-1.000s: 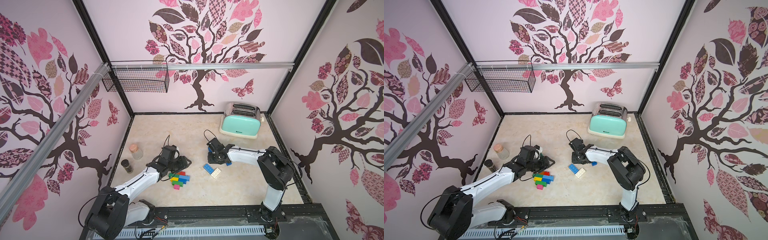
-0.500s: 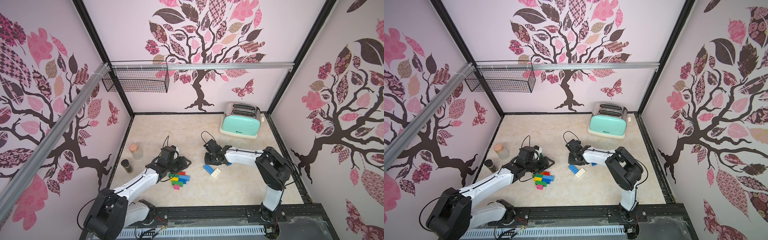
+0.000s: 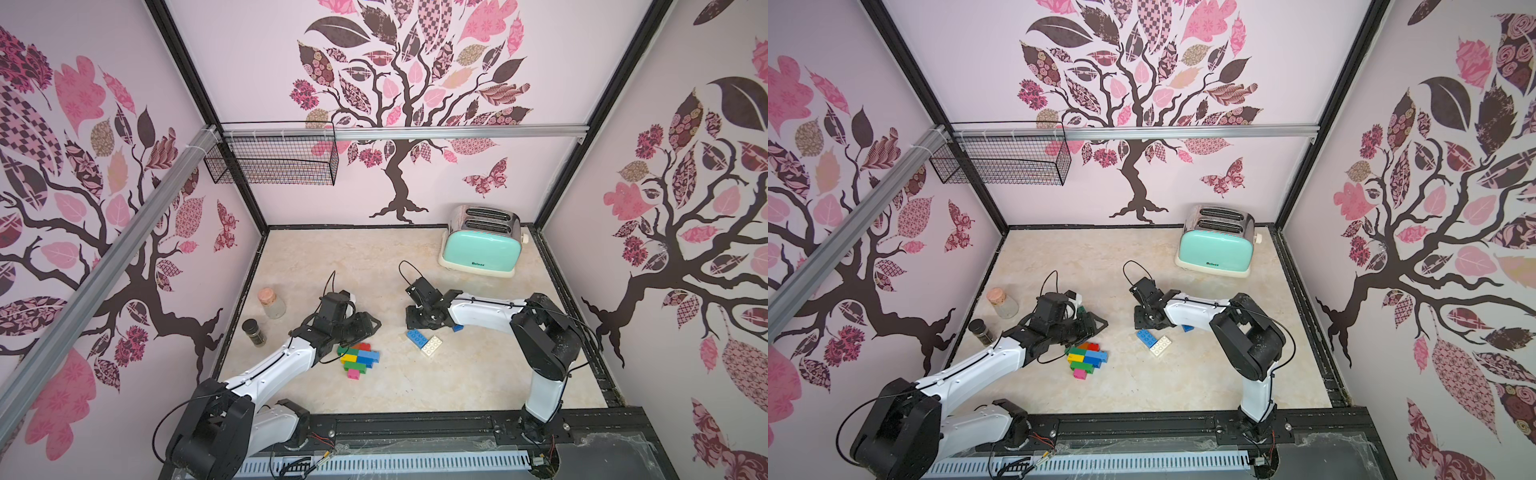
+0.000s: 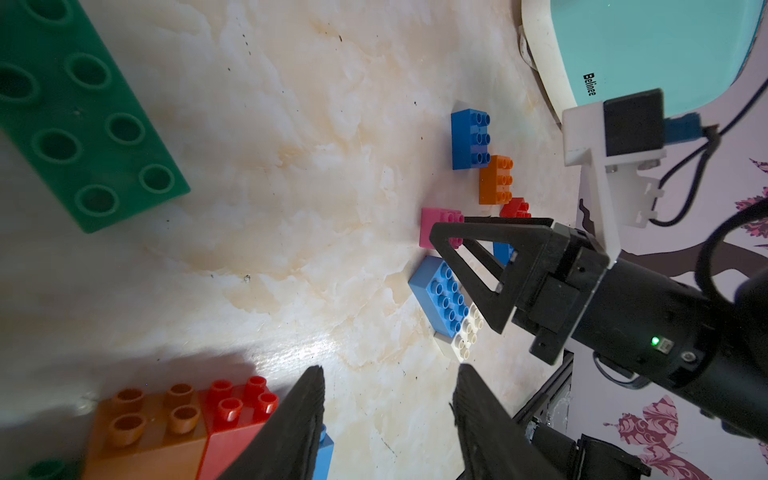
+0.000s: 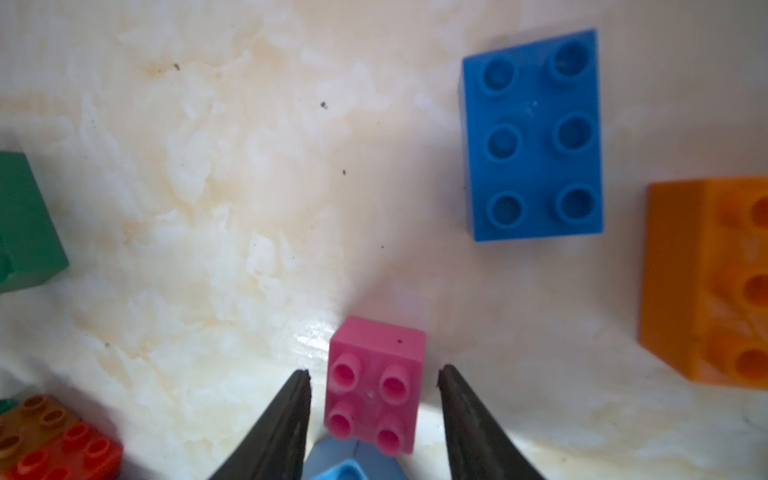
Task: Assemble a heart with lego
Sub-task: Place the lego brick at the center of the board, then pick up the lego brick from the center of the board.
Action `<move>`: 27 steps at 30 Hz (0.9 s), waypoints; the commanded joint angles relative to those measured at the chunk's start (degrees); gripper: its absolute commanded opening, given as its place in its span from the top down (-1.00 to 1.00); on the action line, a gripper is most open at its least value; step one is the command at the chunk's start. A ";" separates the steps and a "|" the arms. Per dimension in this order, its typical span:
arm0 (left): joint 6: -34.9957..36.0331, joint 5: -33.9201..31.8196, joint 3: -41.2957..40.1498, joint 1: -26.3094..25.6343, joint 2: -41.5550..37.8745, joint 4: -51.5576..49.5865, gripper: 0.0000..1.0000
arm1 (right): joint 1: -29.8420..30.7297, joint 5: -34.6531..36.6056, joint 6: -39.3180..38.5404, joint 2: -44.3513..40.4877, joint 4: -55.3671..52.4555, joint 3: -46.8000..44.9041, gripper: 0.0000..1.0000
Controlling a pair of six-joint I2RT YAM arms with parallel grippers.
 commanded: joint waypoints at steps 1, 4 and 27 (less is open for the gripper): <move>0.44 -0.75 -0.34 0.36 -0.98 -0.45 -0.08 | 0.40 -0.05 -8.97 -3.43 -2.98 1.00 -0.11; 0.42 -1.12 -0.29 0.44 -1.12 -0.70 -0.07 | 0.40 -2.02 -14.60 -4.58 -4.06 0.03 -0.12; 0.35 -2.45 0.33 0.53 -0.95 -2.33 -0.07 | 1.83 -10.62 -45.92 -4.12 -10.69 -0.27 -0.03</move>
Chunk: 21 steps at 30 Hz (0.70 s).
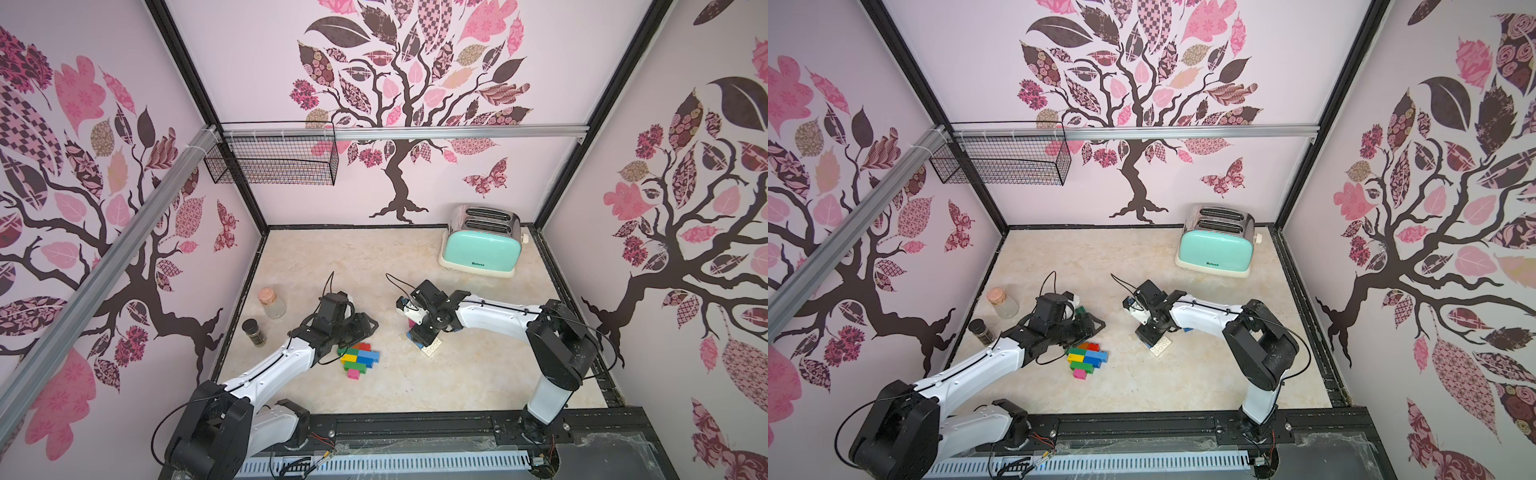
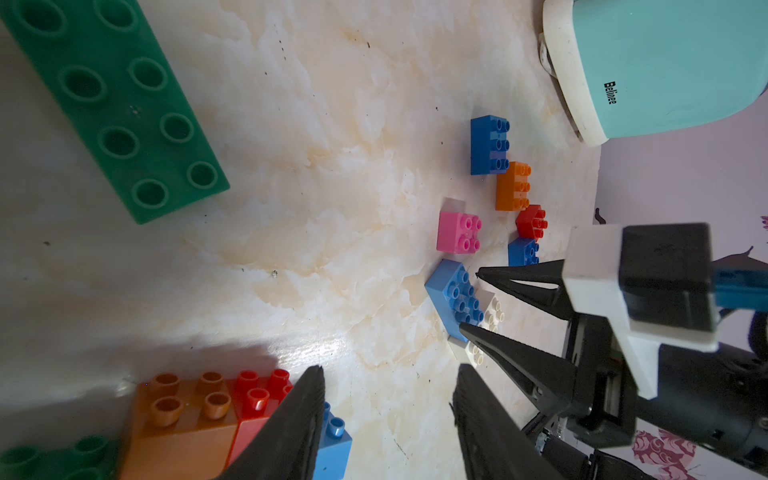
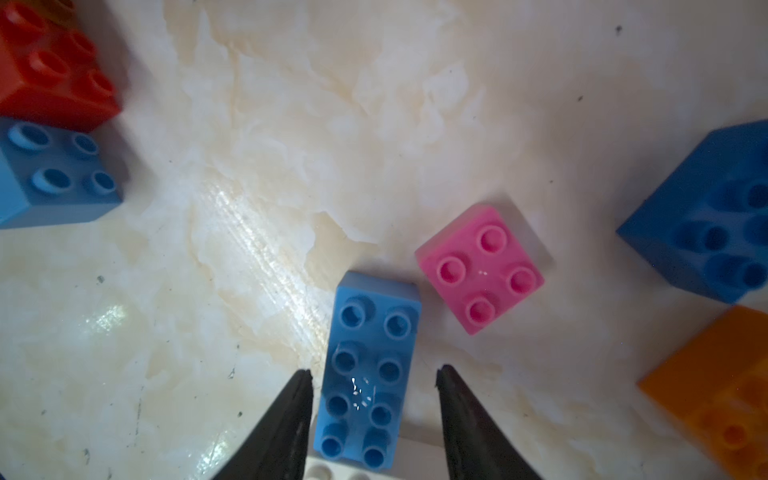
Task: Assemble a heart with lego
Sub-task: Pick up the lego brick from the center of the board.
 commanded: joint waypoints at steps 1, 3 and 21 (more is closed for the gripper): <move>0.31 -0.50 0.33 0.29 -0.18 -0.17 -0.07 | 1.16 -1.34 -2.01 0.33 -1.69 1.65 -0.02; 0.35 -0.43 0.42 0.29 0.06 -0.01 -0.07 | 1.68 -0.86 -1.85 0.73 -1.63 1.90 -0.01; 0.26 -0.24 0.52 0.34 0.15 0.13 -0.07 | 3.25 6.14 -1.51 2.28 -2.76 2.67 0.01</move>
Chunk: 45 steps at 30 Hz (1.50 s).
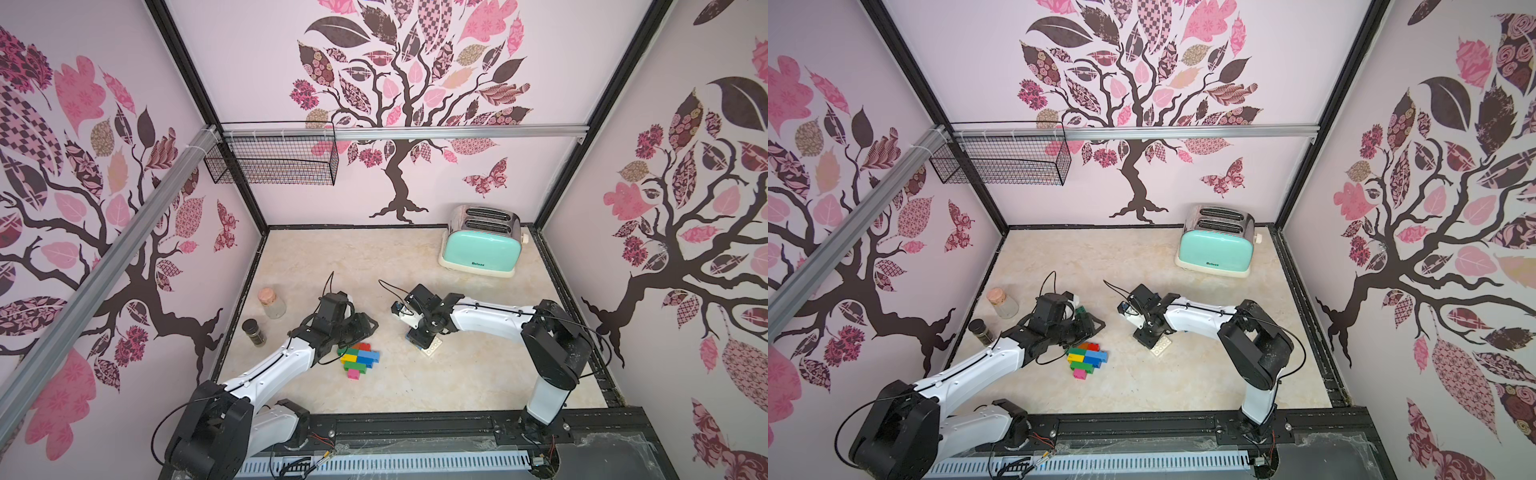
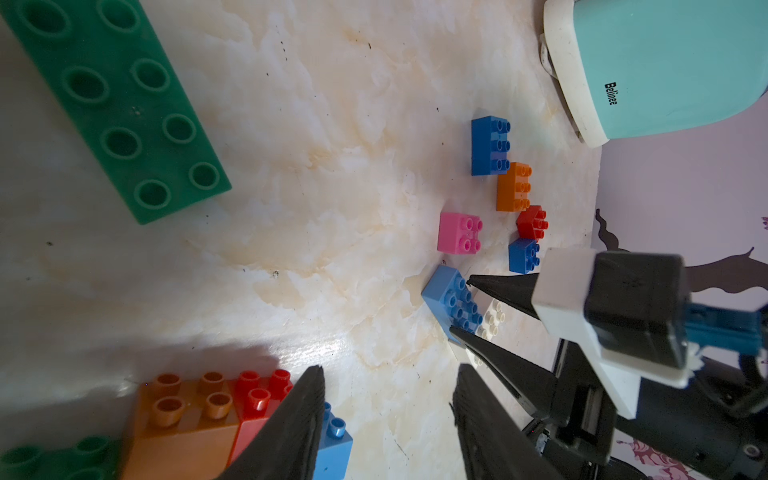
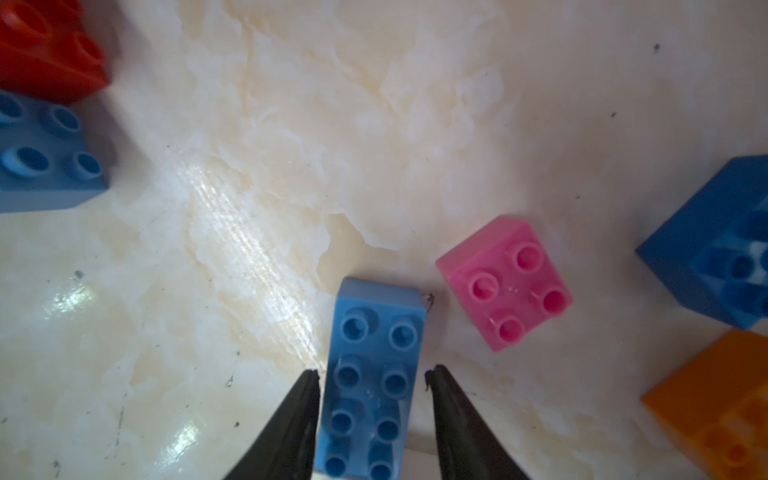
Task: Assemble a heart with lego
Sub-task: Pick up the lego brick from the center of the board.
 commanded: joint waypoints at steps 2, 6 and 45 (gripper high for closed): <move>0.25 -0.32 0.51 0.34 0.00 0.11 -0.07 | 0.93 1.90 -0.34 0.96 -2.12 1.85 -0.01; 0.17 -0.41 0.41 0.34 0.10 0.15 -0.07 | 1.09 0.31 -0.15 -0.26 -0.92 1.40 -0.01; 0.88 -0.94 -0.76 1.30 -2.59 0.27 -0.07 | 1.33 5.85 21.28 2.25 -11.87 15.54 0.58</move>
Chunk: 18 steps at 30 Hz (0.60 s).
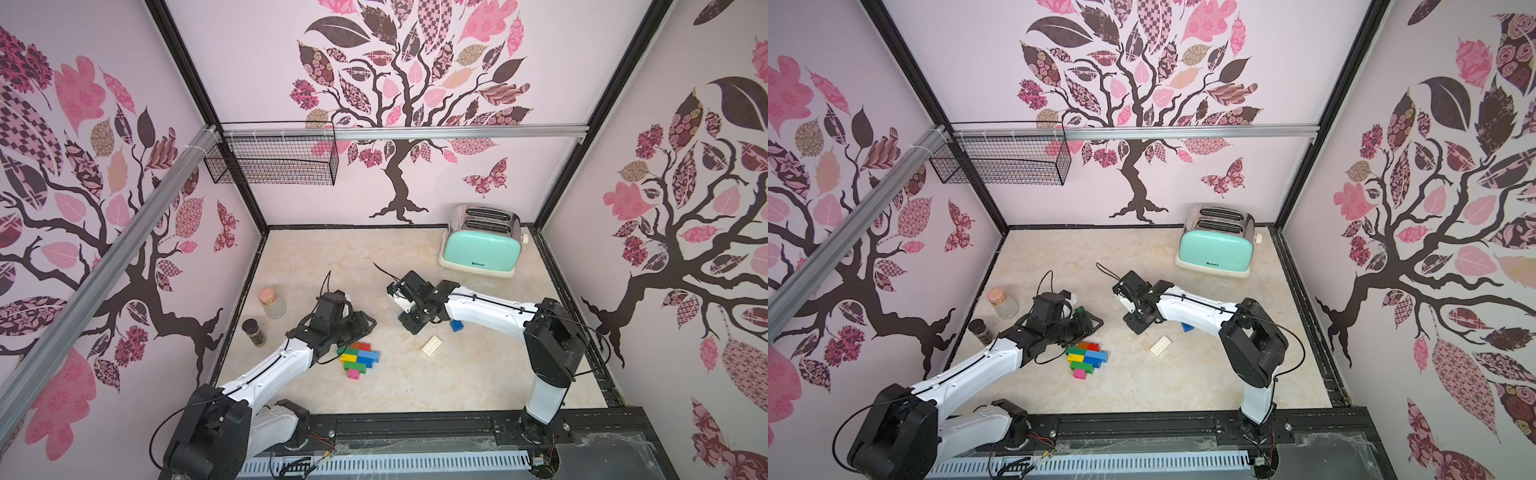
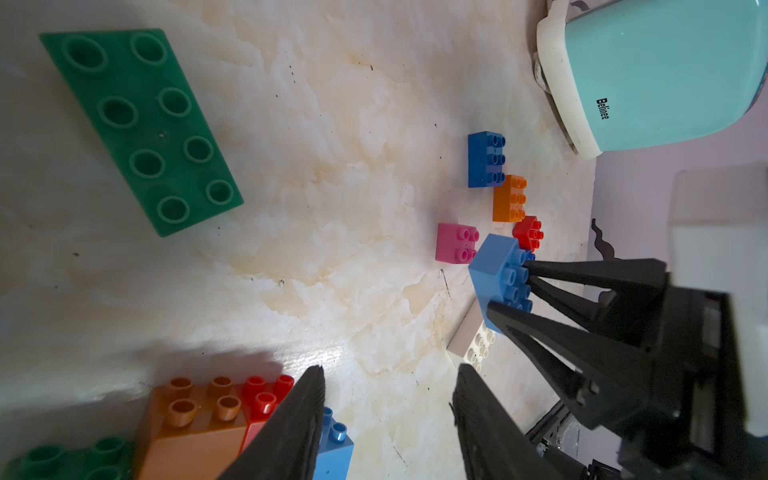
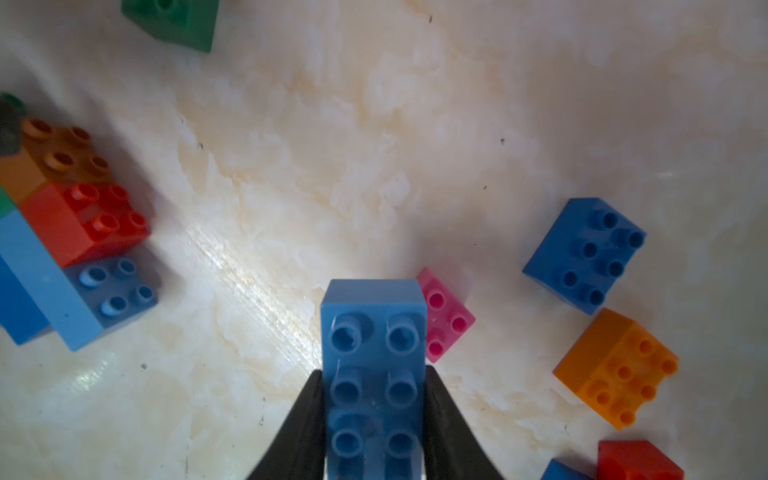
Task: Assemble a heart with lego
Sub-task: Pick up the lego brick from the center of the board.
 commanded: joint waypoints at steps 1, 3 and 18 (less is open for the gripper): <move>0.77 -0.41 -0.96 0.38 -1.51 0.23 -0.07 | 0.34 0.44 8.11 0.54 -4.47 2.11 0.58; 0.85 -0.39 -1.23 0.47 -2.05 0.18 -0.07 | 0.33 -0.68 6.88 0.38 -3.99 1.36 0.56; 1.03 -0.04 -2.02 0.99 -3.22 -0.18 -0.07 | -6.72 -12.24 -32.91 -7.93 3.59 -6.34 0.60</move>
